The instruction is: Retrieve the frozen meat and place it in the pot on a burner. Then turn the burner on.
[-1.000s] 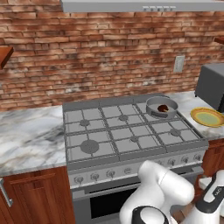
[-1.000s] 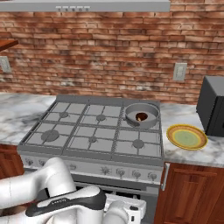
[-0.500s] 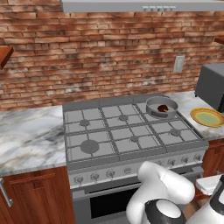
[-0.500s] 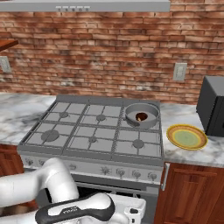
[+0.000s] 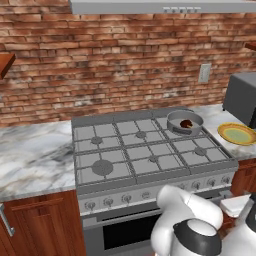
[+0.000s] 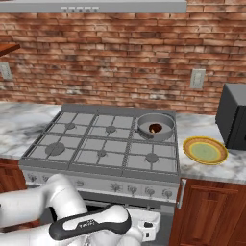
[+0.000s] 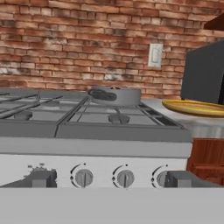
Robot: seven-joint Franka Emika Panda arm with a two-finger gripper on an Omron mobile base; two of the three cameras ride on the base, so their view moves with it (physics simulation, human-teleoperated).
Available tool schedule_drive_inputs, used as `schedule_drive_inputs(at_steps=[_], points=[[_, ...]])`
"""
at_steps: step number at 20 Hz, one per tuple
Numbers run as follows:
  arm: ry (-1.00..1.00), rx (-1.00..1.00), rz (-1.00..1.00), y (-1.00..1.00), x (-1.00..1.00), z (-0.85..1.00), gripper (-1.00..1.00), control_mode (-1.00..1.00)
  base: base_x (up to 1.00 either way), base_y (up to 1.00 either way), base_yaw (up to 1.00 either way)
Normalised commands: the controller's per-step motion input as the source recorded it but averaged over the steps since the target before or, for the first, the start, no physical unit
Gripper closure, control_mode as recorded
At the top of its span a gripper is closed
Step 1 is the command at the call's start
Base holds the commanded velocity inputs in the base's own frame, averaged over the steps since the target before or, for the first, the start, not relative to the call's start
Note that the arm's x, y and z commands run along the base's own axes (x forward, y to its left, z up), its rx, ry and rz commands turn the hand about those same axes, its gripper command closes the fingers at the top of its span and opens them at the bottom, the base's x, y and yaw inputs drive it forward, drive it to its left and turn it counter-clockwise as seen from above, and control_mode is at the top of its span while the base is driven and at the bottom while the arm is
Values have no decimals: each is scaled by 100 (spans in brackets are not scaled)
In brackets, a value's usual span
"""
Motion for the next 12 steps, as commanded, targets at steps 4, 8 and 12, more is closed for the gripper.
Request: schedule_drive_inputs(at_steps=[4, 8, 12], points=[[0, 0, 0, 0, 44, -1, -100, -100, 0, 0, 0], [0, 0, 0, 0, 42, -8, -100, -100, 0, 0, 0], [0, 0, 0, 0, 32, -3, -100, -100, 0, 0, 0]])
